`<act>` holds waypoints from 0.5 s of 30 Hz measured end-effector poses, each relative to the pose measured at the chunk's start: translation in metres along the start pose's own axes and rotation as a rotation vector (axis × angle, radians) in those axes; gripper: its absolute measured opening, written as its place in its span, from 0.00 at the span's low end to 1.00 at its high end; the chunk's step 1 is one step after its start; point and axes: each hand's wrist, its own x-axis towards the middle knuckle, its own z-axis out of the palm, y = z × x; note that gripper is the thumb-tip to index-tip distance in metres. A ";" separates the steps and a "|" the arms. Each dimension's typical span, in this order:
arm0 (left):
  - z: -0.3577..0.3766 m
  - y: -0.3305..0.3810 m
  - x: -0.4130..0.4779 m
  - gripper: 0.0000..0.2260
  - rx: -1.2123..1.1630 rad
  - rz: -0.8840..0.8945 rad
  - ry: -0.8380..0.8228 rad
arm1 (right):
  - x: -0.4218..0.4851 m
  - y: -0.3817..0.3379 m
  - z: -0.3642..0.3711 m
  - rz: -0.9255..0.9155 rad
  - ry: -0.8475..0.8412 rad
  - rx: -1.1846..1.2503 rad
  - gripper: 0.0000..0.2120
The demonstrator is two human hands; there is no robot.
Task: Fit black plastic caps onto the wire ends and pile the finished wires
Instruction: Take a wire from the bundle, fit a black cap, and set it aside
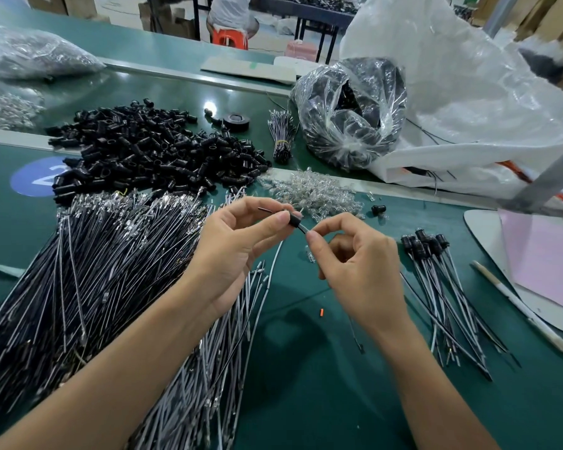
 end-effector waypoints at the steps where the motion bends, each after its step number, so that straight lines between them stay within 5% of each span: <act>1: 0.000 0.000 0.000 0.09 -0.006 0.007 0.006 | 0.000 0.000 0.000 -0.003 0.003 -0.004 0.06; 15: 0.001 -0.001 0.000 0.09 -0.053 0.019 0.019 | 0.000 -0.001 0.001 -0.075 0.023 0.007 0.06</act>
